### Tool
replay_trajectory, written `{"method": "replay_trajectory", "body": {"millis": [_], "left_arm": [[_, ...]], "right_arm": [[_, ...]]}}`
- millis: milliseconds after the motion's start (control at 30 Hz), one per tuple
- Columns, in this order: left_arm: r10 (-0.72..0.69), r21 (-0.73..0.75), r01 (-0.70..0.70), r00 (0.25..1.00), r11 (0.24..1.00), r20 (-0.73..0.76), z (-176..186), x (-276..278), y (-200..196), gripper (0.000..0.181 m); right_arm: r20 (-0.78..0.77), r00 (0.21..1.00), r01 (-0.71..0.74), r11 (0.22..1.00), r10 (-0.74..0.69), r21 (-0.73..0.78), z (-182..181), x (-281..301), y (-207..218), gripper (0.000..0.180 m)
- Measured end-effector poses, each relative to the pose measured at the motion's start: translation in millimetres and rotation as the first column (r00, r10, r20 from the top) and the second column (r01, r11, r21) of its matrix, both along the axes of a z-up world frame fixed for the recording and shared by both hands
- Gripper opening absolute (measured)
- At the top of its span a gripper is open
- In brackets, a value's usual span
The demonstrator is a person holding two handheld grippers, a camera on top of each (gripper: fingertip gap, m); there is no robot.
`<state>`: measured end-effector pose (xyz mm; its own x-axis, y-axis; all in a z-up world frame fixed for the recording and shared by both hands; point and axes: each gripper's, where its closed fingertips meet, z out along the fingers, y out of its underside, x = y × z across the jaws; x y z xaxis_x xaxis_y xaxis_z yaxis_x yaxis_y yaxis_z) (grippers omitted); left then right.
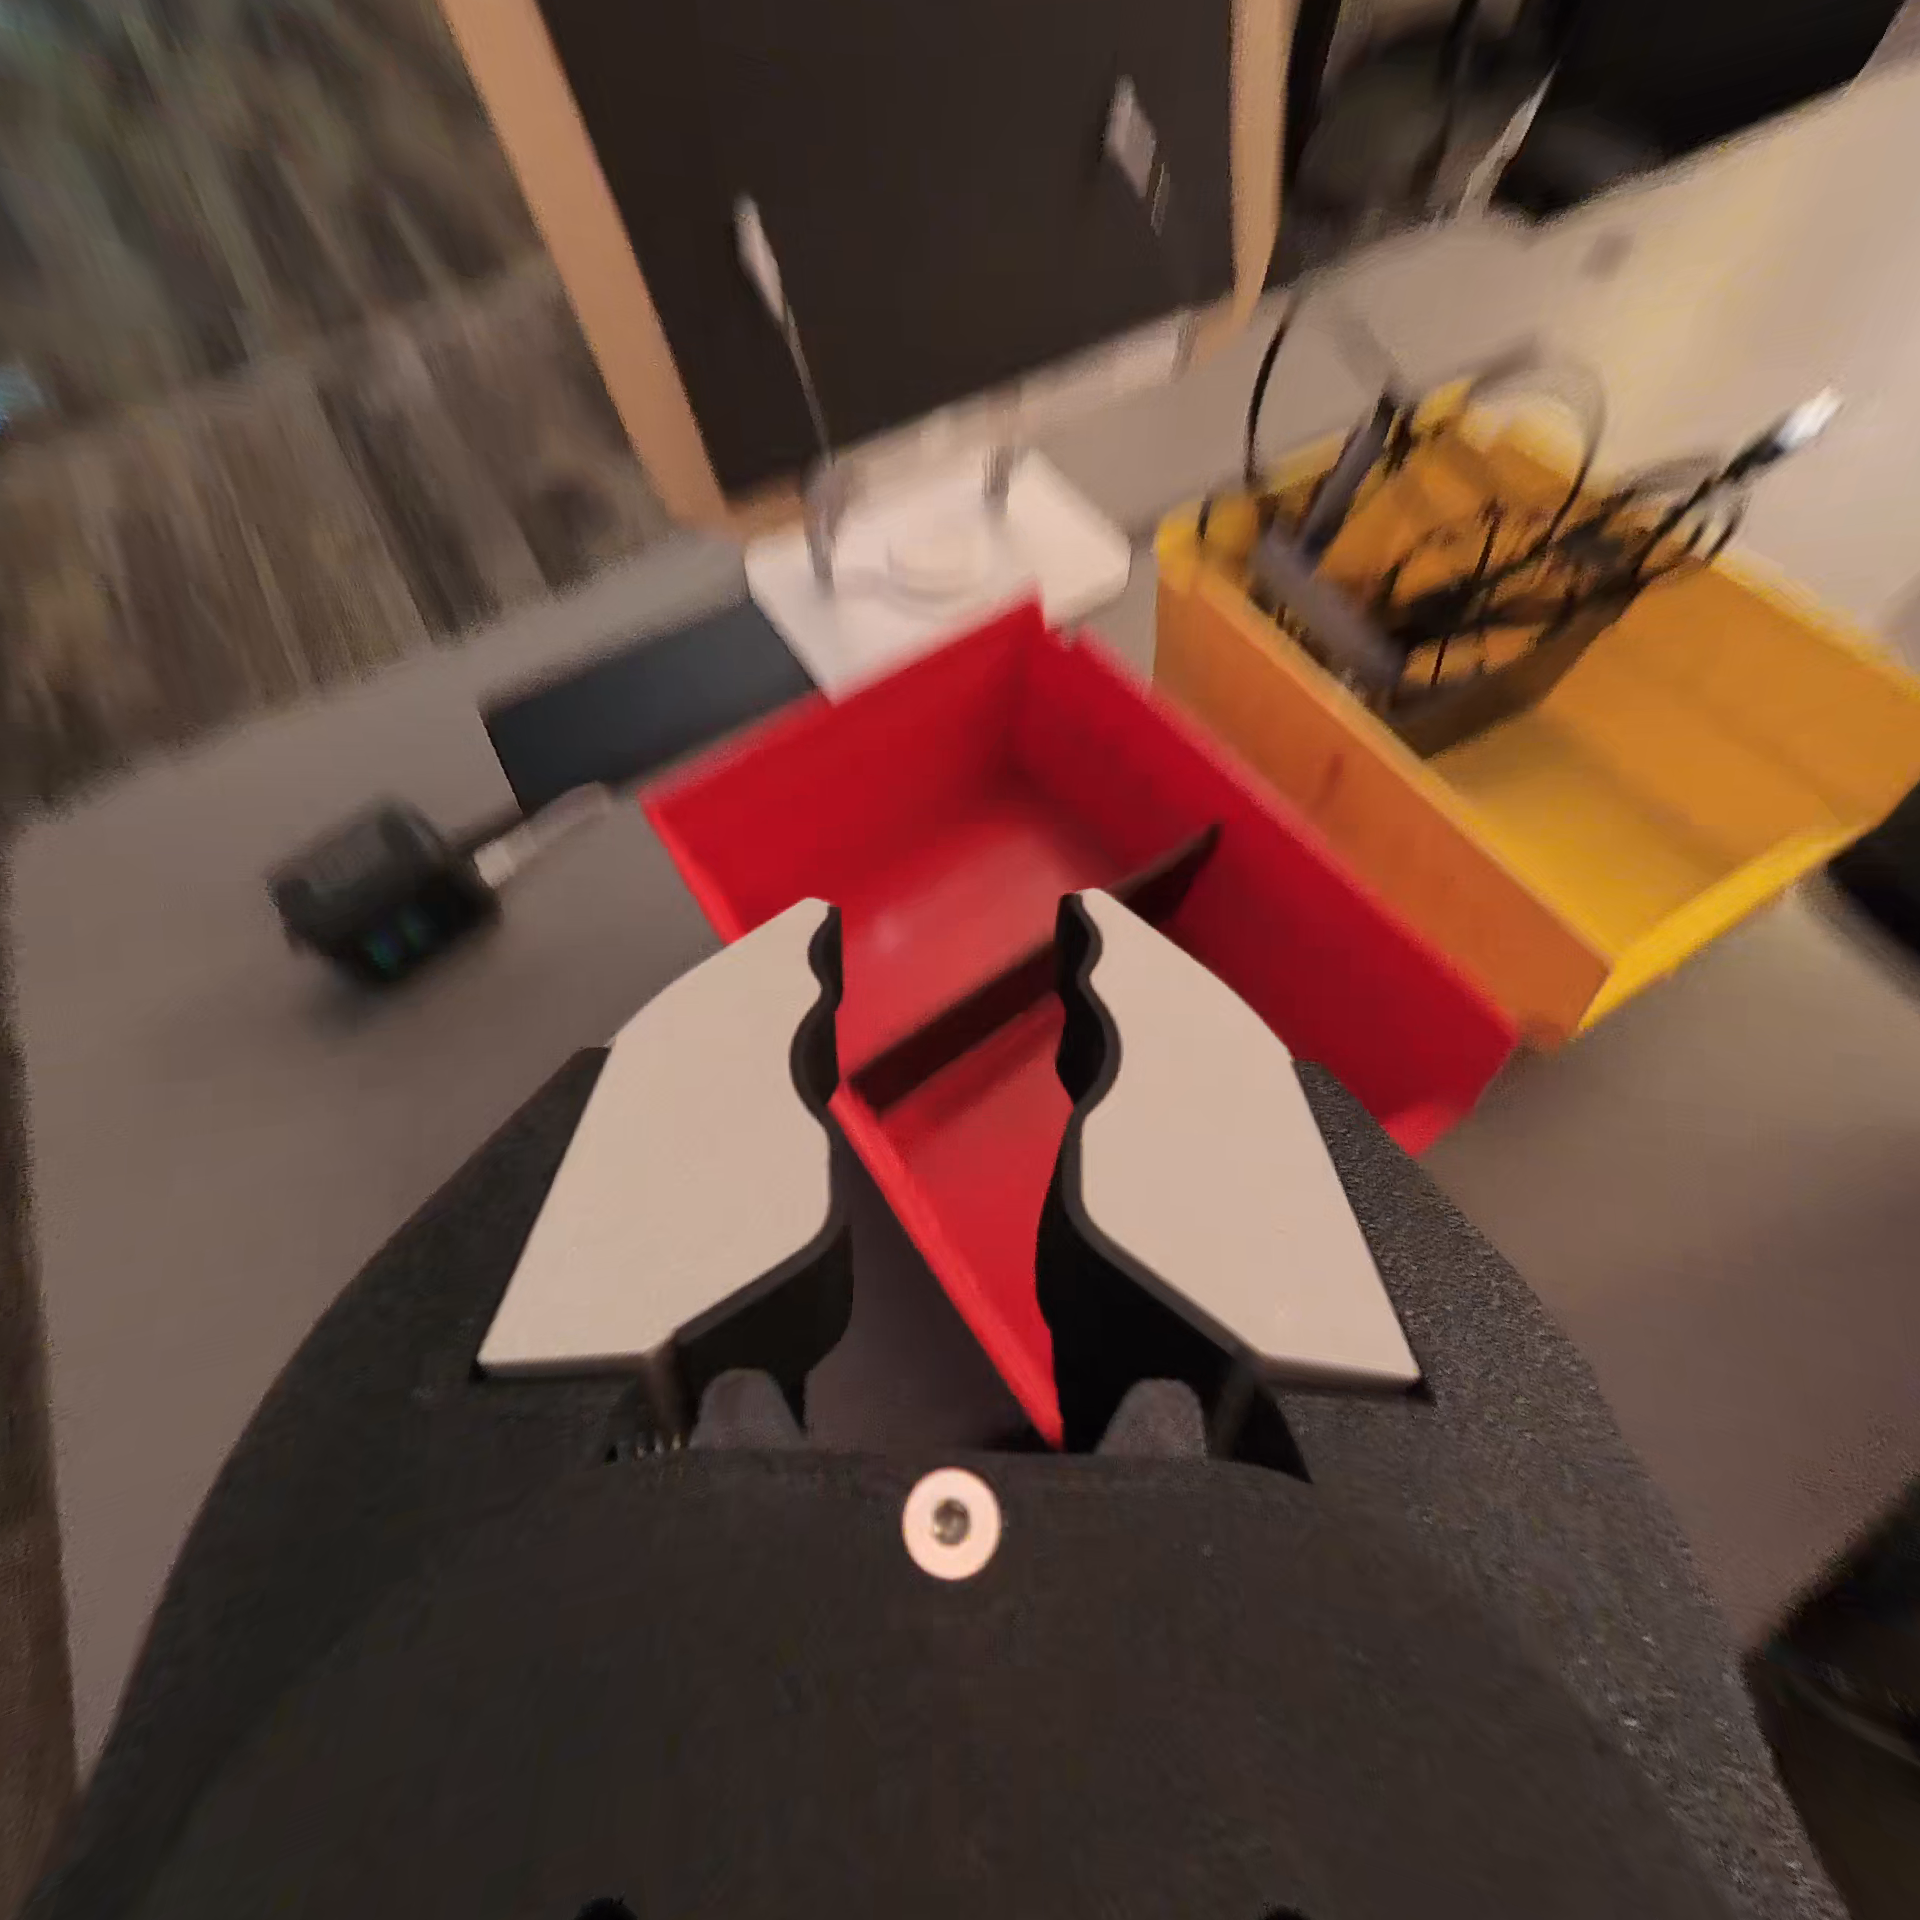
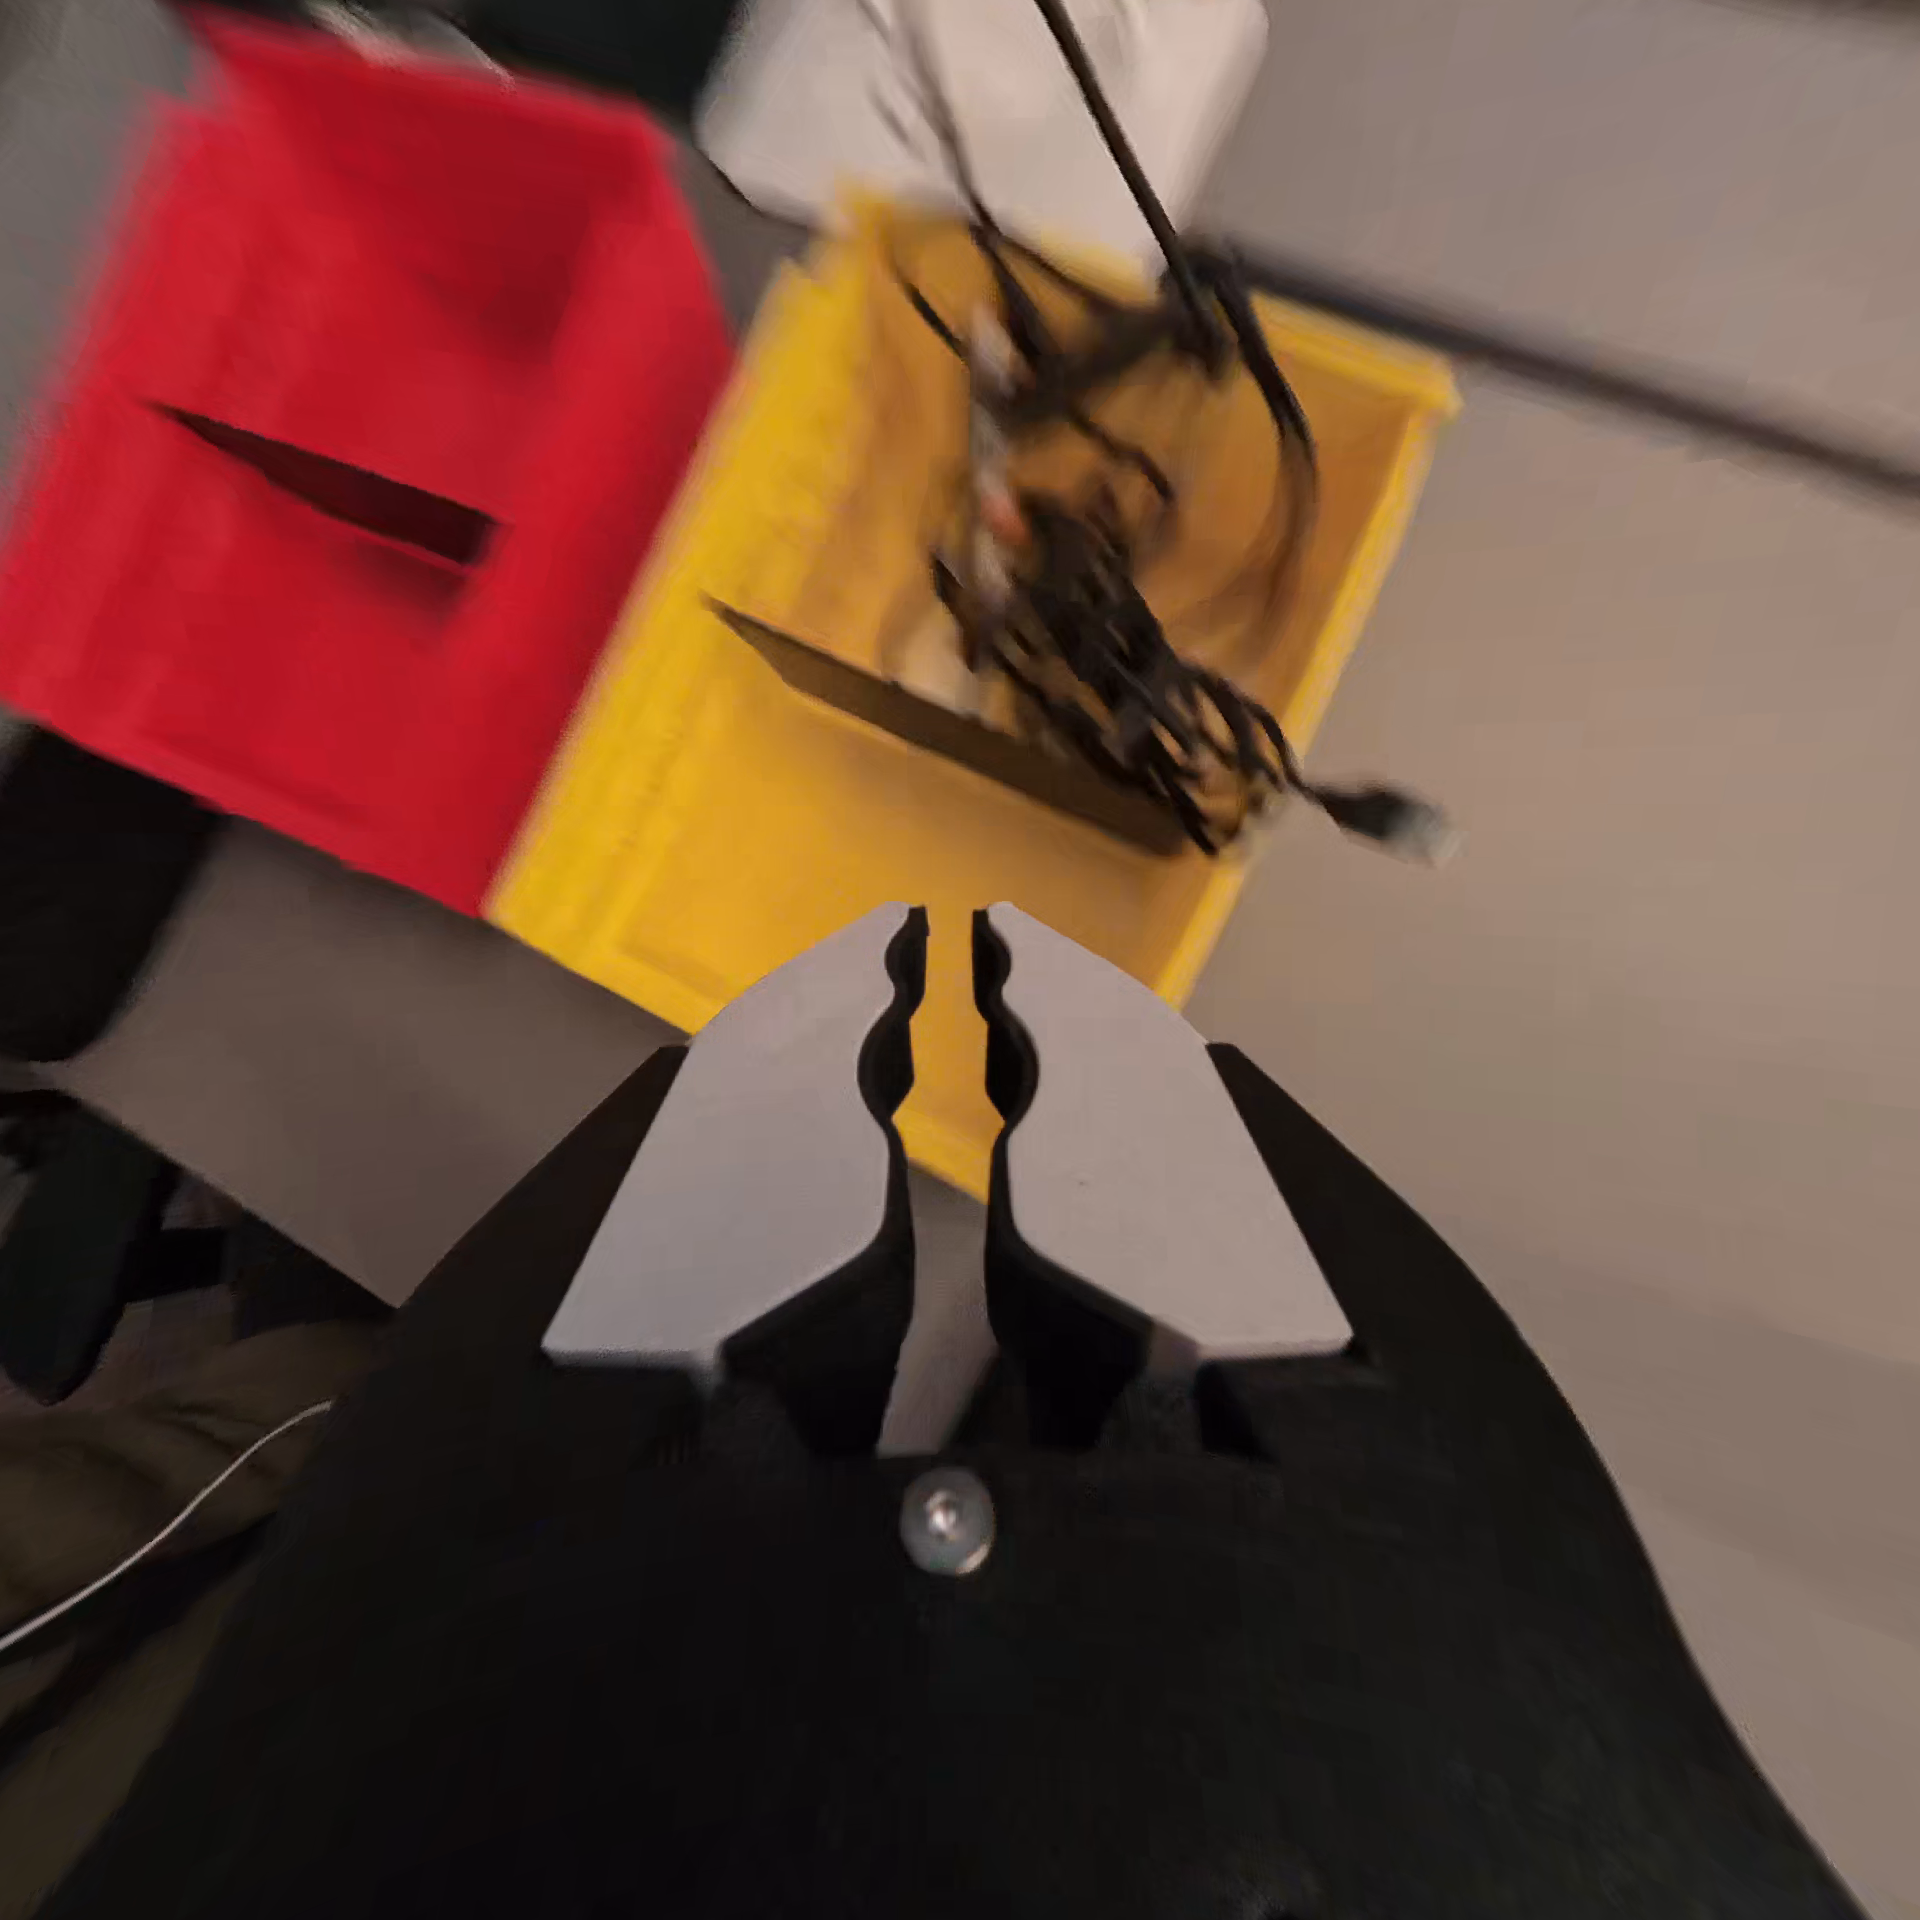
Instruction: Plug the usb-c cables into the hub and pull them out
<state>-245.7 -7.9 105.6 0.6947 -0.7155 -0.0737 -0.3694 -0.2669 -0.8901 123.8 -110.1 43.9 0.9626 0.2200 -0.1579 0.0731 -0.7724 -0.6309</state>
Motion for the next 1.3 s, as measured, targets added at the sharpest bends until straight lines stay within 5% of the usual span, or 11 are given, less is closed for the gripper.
{"method": "replay_trajectory", "body": {"millis": [67, 133, 200, 300, 467, 633, 867, 1067, 1300], "left_arm": [[-0.035, 0.197, 0.011, 0.992, 0.98, 0.118, 48.4, 6.8, 0.4, 0.041], [-0.132, 0.36, 0.035, 0.96, 0.932, 0.248, 81.3, 17.6, -6.3, 0.036], [-0.221, 0.387, 0.086, 0.921, 0.918, 0.32, 86.7, 31.1, -11.7, 0.031], [-0.246, 0.285, 0.157, 0.918, 0.946, 0.312, 62.3, 45.0, -4.9, 0.043], [-0.224, 0.224, 0.171, 0.945, 0.959, 0.238, 36.6, 48.9, 6.7, 0.046], [-0.26, 0.207, 0.21, 0.931, 0.956, 0.256, 38.9, 49.4, -2.5, 0.047], [-0.333, 0.192, 0.292, 0.912, 0.937, 0.238, 37.7, 57.2, -20.2, 0.047], [-0.383, 0.221, 0.33, 0.885, 0.918, 0.267, 49.2, 50.4, -31.4, 0.046], [-0.351, 0.276, 0.266, 0.875, 0.924, 0.333, 73.4, 21.3, -43.2, 0.046]], "right_arm": [[-0.046, 0.965, -0.236, 0.93, 0.259, 0.282, 37.6, -54.7, 0.4, 0.003], [-0.074, 0.861, -0.405, 0.765, 0.504, 0.501, 60.0, -118.3, -11.7, 0.002], [-0.18, 0.776, -0.454, 0.733, 0.605, 0.508, 62.7, -169.8, -14.9, 0.005], [-0.3, 0.785, -0.458, 0.834, 0.542, 0.308, 28.4, -211.0, 13.1, 0.006], [0.032, 0.944, -0.329, 0.944, 0.33, -0.031, -63.9, -204.6, 85.2, 0.023], [0.175, 0.961, -0.163, 0.951, 0.213, -0.261, -107.8, -202.4, 108.4, 0.04], [0.067, 0.998, 0.043, 0.911, -0.017, -0.411, -152.8, -215.2, 102.5, 0.021], [0.101, 0.994, 0.093, 0.874, -0.05, -0.477, -168.9, -210.0, 106.9, 0.008], [0.085, 0.996, 0.025, 0.801, 0.033, -0.598, -138.1, -195.7, 100.0, 0.007]]}}
